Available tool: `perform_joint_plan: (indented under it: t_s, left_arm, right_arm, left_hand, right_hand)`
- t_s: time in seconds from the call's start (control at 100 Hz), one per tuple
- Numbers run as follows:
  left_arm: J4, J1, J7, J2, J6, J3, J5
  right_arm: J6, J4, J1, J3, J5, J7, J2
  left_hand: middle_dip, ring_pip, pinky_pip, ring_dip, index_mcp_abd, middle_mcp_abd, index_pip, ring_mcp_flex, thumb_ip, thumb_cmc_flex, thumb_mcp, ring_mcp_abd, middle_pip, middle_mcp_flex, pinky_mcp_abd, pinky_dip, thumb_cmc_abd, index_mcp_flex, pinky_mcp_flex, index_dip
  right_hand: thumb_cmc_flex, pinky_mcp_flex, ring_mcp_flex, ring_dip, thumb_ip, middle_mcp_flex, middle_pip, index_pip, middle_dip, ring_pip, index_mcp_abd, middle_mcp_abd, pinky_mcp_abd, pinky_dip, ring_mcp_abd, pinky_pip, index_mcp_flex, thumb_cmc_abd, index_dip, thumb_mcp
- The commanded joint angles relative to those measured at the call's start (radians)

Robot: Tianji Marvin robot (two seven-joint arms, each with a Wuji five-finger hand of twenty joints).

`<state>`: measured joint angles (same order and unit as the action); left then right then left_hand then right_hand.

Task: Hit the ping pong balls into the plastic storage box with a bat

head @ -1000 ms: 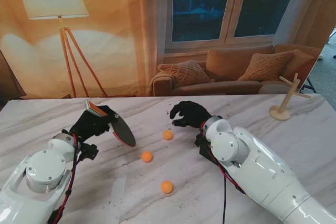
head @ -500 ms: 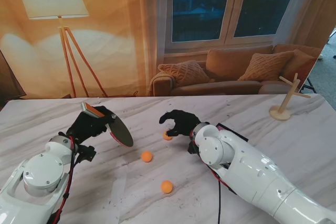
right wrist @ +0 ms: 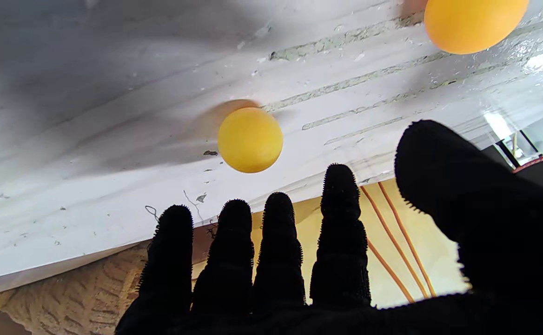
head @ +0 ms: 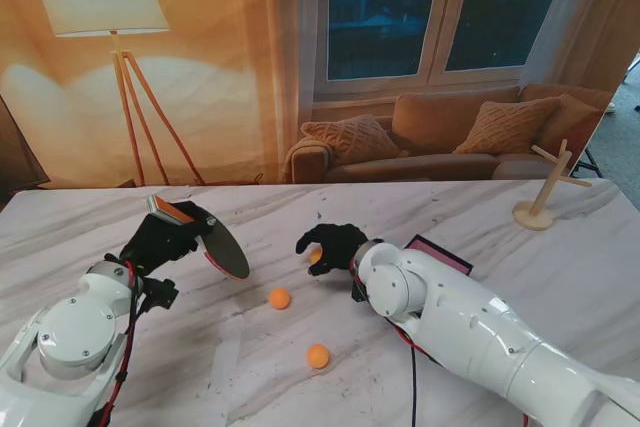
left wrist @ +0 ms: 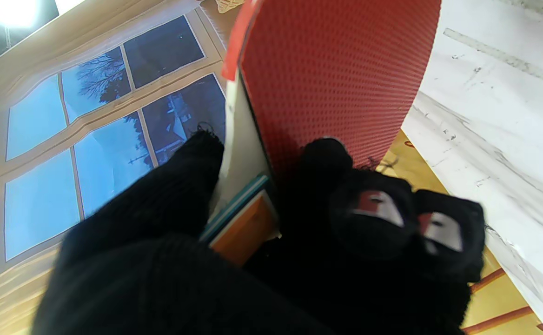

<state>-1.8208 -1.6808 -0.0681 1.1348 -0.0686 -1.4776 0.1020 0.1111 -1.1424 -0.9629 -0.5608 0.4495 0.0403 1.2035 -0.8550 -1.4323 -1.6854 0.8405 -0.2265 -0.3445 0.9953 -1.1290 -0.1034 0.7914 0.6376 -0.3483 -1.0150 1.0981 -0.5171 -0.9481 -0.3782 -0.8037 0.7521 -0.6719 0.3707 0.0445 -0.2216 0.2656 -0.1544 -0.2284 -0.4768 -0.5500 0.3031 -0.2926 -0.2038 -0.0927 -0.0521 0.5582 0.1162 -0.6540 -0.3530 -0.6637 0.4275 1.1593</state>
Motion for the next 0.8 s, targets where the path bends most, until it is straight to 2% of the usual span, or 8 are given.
perform_joint_plan:
  t_s: [0.0,0.17,0.33,0.37,0.48,0.63,0.79]
  left_arm:
    - [-0.011,-0.006,-0.012,0.003,0.006,-0.003,0.001]
    - [-0.01,-0.008,-0.016,0.002,0.012,-0.005,0.002]
    - [-0.011,-0.009,-0.016,0.002,0.014,-0.005,0.002]
    - [-0.011,-0.009,-0.016,0.002,0.015,-0.005,0.002]
    - [-0.01,-0.01,-0.017,0.001,0.017,-0.005,0.003]
    - [-0.009,-0.01,-0.017,0.001,0.02,-0.005,0.003]
    - [-0.009,-0.01,-0.017,0.001,0.021,-0.005,0.004]
  right_arm:
    - [0.011,0.009,0.009,0.009,0.004,0.013,0.013]
    - [0.014,0.041,0.034,0.042,0.001,0.019,0.023]
    - [0.022,0.068,0.061,0.077,0.007,0.03,0.031]
    - [0.034,0.051,0.056,0.073,0.011,0.042,0.023]
    - [0.063,0.011,0.046,0.065,0.03,0.066,0.006]
    - [0.09,-0.003,0.046,0.071,0.054,0.078,-0.003]
    - [0.108,-0.017,0.04,0.071,0.07,0.086,-0.01]
  left_hand:
    - [0.006,-0.05,-0.099,-0.002,-0.018,0.048,0.05,-0.048,0.022,-0.012,0.086,-0.016,-0.041,0.052,0.101,0.06,0.056,-0.06,0.034,-0.018]
    - [0.006,-0.05,-0.097,-0.002,-0.018,0.048,0.048,-0.047,0.022,-0.012,0.086,-0.016,-0.041,0.052,0.101,0.06,0.056,-0.06,0.03,-0.02]
    - [0.005,-0.049,-0.095,-0.001,-0.017,0.049,0.047,-0.045,0.022,-0.012,0.087,-0.018,-0.04,0.052,0.101,0.06,0.057,-0.062,0.027,-0.022]
    - [0.005,-0.048,-0.095,-0.001,-0.017,0.049,0.046,-0.044,0.022,-0.012,0.087,-0.018,-0.04,0.052,0.101,0.06,0.055,-0.06,0.027,-0.022]
    - [0.005,-0.048,-0.094,-0.001,-0.015,0.049,0.046,-0.043,0.022,-0.012,0.086,-0.018,-0.04,0.051,0.101,0.06,0.054,-0.061,0.026,-0.023]
    - [0.005,-0.047,-0.093,0.0,-0.016,0.049,0.045,-0.043,0.022,-0.012,0.087,-0.019,-0.04,0.051,0.1,0.059,0.056,-0.061,0.024,-0.024]
    - [0.005,-0.047,-0.092,0.001,-0.015,0.049,0.045,-0.042,0.022,-0.011,0.087,-0.019,-0.039,0.051,0.1,0.058,0.054,-0.06,0.023,-0.025]
  right_hand:
    - [-0.024,0.018,0.037,-0.014,0.02,0.034,0.004,-0.004,-0.014,0.001,0.014,-0.027,-0.047,-0.014,0.036,0.049,0.004,-0.007,-0.005,0.005]
    - [-0.024,0.0,0.013,-0.003,0.02,0.005,-0.039,-0.021,0.002,-0.033,0.053,-0.024,-0.043,0.009,0.029,0.059,-0.024,-0.004,-0.008,0.016]
    - [-0.031,-0.025,-0.039,0.04,0.023,-0.047,-0.069,-0.038,0.043,-0.09,0.066,0.001,-0.01,0.092,0.0,0.012,-0.04,0.002,-0.016,0.021]
    - [-0.03,-0.029,-0.052,0.05,0.023,-0.053,-0.071,-0.042,0.052,-0.103,0.065,0.007,-0.004,0.113,-0.01,-0.006,-0.042,0.004,-0.015,0.02]
    - [-0.023,-0.049,-0.091,0.09,0.025,-0.071,-0.077,-0.053,0.076,-0.151,0.068,0.018,0.015,0.175,-0.045,-0.076,-0.052,-0.001,-0.008,0.03]
    - [-0.001,-0.099,-0.168,0.154,0.022,-0.089,-0.101,-0.074,0.104,-0.26,0.063,0.046,0.037,0.26,-0.08,-0.262,-0.072,-0.016,0.008,0.06]
    - [0.025,-0.107,-0.196,0.183,0.017,-0.096,-0.125,-0.095,0.123,-0.319,0.043,0.059,0.044,0.258,-0.087,-0.353,-0.089,-0.04,0.023,0.086]
